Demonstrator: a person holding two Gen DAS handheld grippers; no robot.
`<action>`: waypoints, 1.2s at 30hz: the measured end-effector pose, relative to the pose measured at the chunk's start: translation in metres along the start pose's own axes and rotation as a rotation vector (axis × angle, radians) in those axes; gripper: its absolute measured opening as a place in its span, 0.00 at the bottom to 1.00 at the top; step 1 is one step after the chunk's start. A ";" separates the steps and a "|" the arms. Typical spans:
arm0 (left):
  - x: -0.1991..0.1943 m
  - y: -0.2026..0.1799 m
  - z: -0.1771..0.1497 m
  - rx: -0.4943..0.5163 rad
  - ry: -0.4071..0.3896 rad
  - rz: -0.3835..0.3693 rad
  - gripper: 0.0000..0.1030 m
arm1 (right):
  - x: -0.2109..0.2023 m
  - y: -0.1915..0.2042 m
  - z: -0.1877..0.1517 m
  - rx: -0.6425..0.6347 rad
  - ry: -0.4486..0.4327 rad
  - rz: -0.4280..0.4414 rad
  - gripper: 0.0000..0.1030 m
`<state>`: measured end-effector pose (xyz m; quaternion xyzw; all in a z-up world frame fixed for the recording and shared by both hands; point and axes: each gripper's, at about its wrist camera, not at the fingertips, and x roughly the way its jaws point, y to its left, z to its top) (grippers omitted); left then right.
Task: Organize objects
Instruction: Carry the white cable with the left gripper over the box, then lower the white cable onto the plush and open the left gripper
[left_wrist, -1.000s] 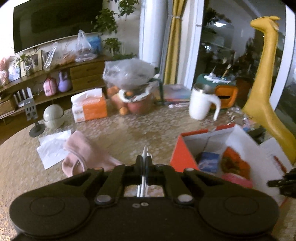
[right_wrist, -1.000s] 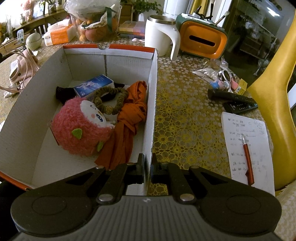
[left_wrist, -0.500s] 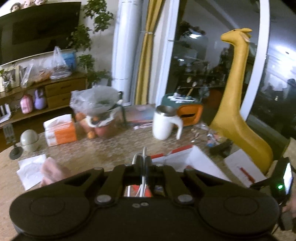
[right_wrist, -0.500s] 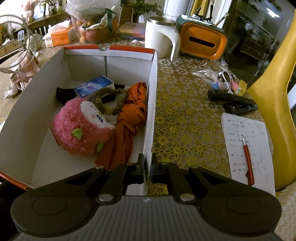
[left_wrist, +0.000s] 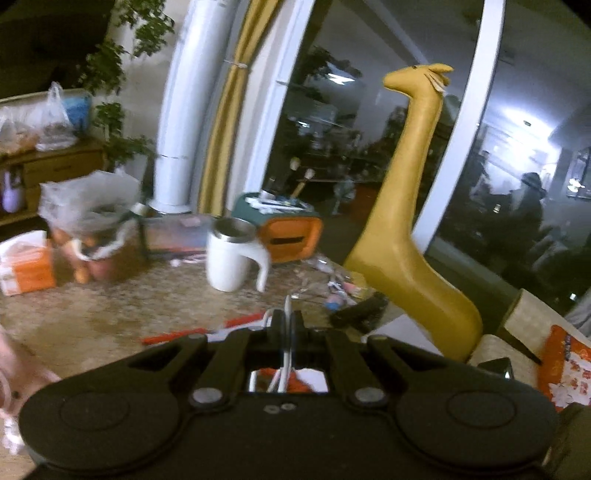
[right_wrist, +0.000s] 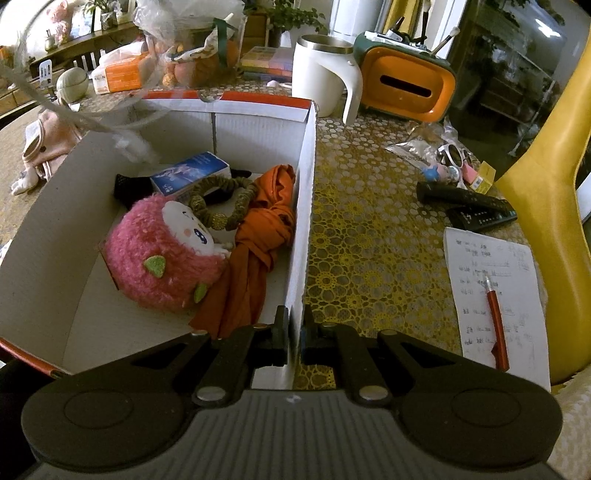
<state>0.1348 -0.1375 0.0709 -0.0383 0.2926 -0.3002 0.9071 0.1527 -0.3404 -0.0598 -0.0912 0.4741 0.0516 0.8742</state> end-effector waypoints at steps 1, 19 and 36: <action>0.007 -0.004 -0.002 0.001 0.008 -0.011 0.00 | 0.000 0.000 0.000 0.000 0.000 0.001 0.05; 0.101 -0.002 -0.041 0.064 0.209 0.036 0.00 | 0.004 -0.010 -0.007 -0.001 0.011 0.076 0.05; 0.157 0.019 -0.062 0.192 0.419 0.272 0.09 | 0.007 -0.014 -0.005 -0.005 0.014 0.093 0.05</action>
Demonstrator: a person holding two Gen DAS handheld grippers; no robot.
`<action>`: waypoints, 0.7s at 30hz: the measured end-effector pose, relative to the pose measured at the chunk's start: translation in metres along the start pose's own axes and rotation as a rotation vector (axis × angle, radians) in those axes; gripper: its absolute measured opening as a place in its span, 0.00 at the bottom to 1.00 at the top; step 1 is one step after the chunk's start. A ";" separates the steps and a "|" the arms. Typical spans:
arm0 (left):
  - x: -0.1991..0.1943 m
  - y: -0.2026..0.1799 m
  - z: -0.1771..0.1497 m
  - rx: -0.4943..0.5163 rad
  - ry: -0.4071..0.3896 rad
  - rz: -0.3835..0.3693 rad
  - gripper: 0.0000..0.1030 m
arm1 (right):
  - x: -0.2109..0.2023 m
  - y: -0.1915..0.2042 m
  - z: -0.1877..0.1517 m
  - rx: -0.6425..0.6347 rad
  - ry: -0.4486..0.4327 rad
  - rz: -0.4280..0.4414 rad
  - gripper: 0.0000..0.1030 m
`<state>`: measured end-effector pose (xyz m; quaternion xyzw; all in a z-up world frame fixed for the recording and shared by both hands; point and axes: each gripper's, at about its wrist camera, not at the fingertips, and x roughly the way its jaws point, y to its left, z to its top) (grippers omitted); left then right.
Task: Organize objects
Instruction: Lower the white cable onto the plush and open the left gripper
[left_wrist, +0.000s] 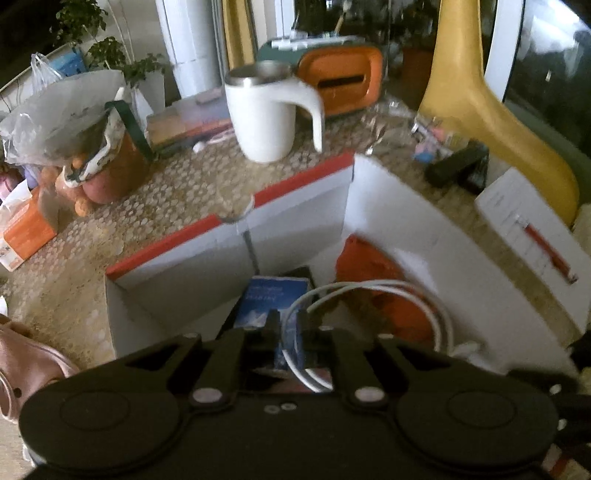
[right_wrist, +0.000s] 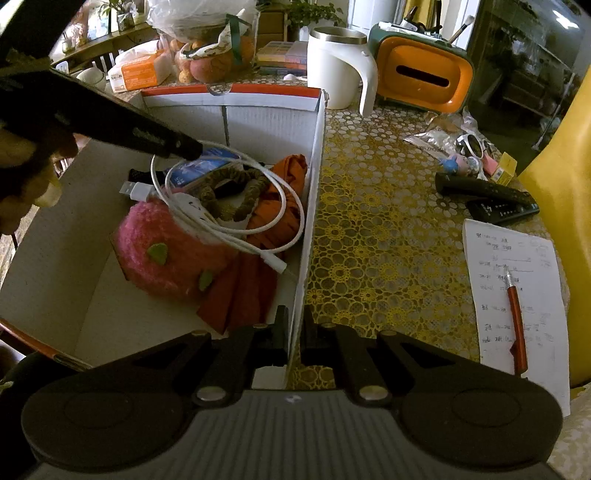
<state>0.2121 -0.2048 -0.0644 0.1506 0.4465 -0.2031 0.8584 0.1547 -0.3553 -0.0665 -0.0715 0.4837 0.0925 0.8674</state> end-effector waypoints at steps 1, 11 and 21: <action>0.002 0.000 0.000 0.001 0.010 0.004 0.10 | 0.000 0.000 0.000 0.001 0.000 0.000 0.05; 0.000 0.007 -0.005 -0.021 0.039 0.005 0.32 | 0.001 0.001 0.000 0.003 0.006 -0.007 0.05; -0.042 0.017 -0.013 -0.042 -0.041 -0.018 0.37 | 0.002 0.005 -0.001 0.000 0.015 -0.037 0.05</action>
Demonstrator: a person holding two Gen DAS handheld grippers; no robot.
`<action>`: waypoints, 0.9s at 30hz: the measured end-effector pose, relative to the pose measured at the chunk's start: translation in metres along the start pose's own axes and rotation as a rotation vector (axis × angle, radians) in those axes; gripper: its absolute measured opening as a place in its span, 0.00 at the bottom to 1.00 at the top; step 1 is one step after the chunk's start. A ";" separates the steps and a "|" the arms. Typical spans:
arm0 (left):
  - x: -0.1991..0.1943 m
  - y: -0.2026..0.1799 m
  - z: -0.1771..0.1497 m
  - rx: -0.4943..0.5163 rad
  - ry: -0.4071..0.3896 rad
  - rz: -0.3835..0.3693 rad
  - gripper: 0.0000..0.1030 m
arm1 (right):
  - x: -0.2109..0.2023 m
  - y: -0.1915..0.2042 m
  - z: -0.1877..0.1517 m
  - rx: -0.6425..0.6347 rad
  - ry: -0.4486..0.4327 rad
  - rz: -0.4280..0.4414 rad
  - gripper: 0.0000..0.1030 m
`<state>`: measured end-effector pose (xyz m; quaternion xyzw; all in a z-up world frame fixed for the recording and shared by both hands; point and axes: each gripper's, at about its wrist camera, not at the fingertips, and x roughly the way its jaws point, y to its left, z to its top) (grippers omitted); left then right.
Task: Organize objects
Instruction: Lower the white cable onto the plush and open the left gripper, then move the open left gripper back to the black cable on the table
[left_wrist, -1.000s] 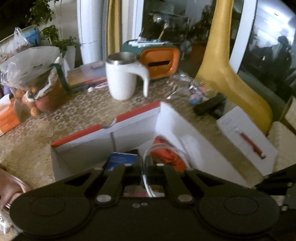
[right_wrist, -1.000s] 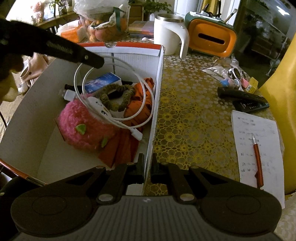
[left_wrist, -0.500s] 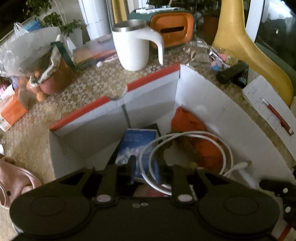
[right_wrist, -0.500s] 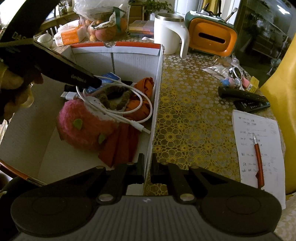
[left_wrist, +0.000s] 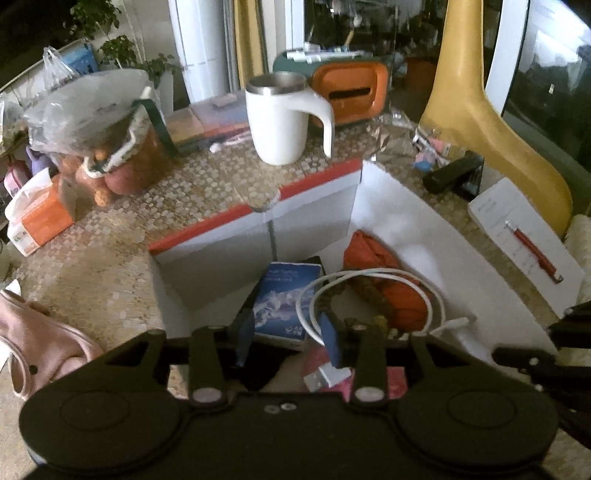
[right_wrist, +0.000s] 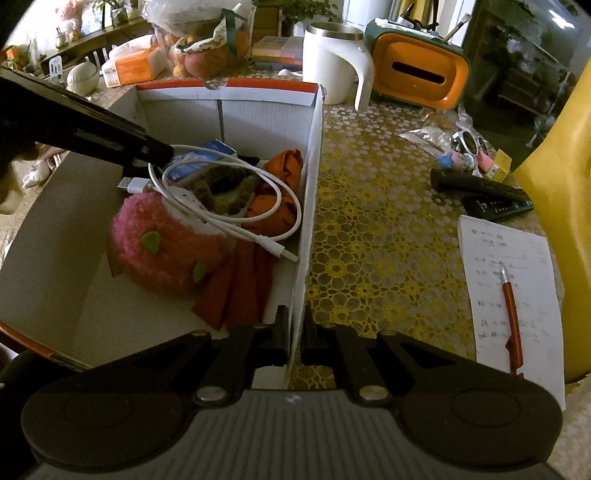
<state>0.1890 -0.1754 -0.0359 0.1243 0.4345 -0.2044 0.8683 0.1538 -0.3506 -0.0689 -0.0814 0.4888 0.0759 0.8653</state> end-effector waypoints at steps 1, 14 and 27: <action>-0.005 0.002 -0.001 -0.002 -0.010 -0.003 0.37 | 0.000 0.000 0.000 0.000 0.001 -0.004 0.05; -0.065 0.033 -0.019 -0.034 -0.111 0.008 0.45 | 0.001 0.005 0.001 -0.002 0.008 -0.034 0.05; -0.124 0.098 -0.063 -0.124 -0.188 0.092 0.62 | 0.000 0.009 0.001 -0.017 0.013 -0.049 0.05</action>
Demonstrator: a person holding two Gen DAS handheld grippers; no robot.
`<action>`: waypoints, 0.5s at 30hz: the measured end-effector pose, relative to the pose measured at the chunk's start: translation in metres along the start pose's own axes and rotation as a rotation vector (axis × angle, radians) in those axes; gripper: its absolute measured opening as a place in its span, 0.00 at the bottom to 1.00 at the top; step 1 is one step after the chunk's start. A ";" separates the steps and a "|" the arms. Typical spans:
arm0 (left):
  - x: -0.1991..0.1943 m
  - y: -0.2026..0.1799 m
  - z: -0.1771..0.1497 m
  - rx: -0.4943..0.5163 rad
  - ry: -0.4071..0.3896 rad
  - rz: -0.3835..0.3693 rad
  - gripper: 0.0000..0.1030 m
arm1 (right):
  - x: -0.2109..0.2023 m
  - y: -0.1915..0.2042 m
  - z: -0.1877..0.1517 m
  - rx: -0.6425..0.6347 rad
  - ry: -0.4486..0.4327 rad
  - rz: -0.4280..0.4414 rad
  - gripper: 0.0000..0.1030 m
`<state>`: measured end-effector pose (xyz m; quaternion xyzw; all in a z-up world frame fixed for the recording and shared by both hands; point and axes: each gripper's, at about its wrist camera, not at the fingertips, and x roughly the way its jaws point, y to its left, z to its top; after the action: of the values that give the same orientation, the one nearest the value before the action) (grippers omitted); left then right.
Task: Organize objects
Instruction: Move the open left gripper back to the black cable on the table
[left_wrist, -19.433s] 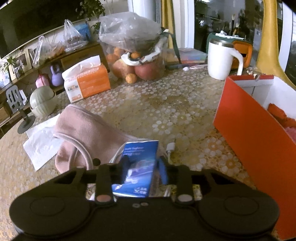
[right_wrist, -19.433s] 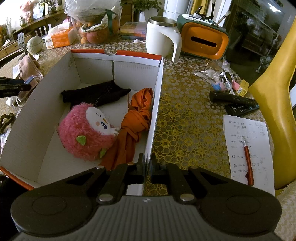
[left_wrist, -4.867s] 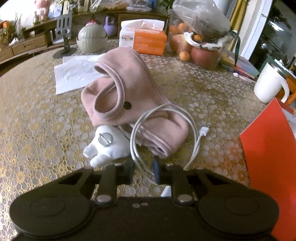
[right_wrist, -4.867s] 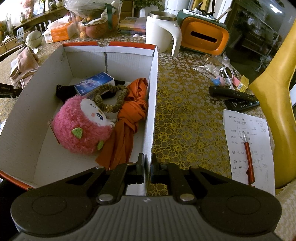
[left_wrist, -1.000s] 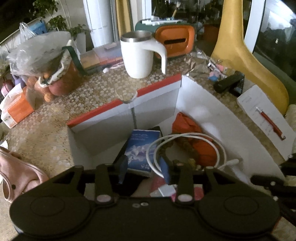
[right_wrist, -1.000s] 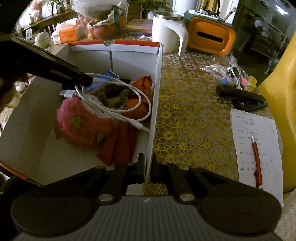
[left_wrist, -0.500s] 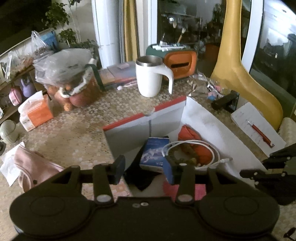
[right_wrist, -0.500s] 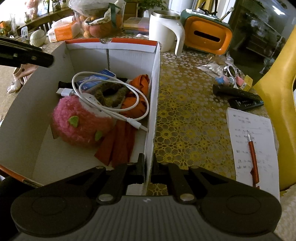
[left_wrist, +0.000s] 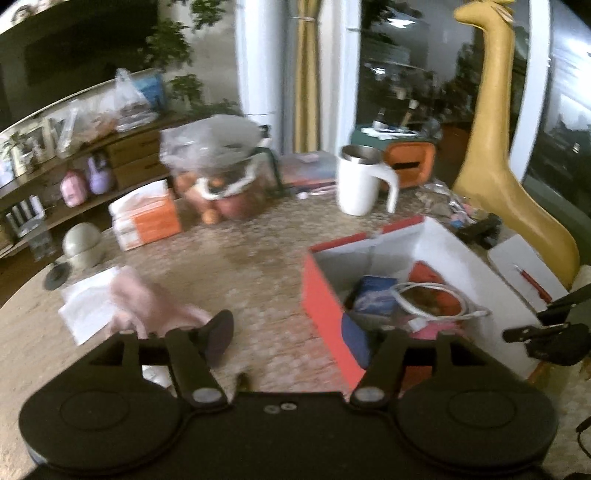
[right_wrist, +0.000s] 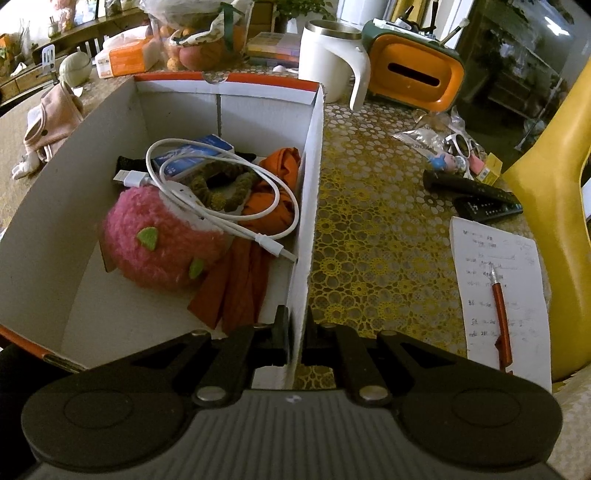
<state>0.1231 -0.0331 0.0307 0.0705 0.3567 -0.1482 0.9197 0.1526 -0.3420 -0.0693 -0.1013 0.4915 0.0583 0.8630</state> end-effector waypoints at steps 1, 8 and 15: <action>-0.002 0.007 -0.003 -0.011 0.002 0.010 0.62 | 0.000 0.000 0.000 0.000 0.000 0.000 0.05; -0.003 0.036 -0.024 -0.041 0.012 0.071 0.84 | 0.000 0.003 0.001 -0.005 0.006 -0.013 0.06; 0.018 0.045 -0.049 -0.052 0.042 0.043 0.95 | -0.001 0.004 0.001 -0.008 0.014 -0.012 0.06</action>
<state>0.1186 0.0171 -0.0167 0.0573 0.3782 -0.1177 0.9164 0.1525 -0.3378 -0.0685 -0.1083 0.4964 0.0543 0.8596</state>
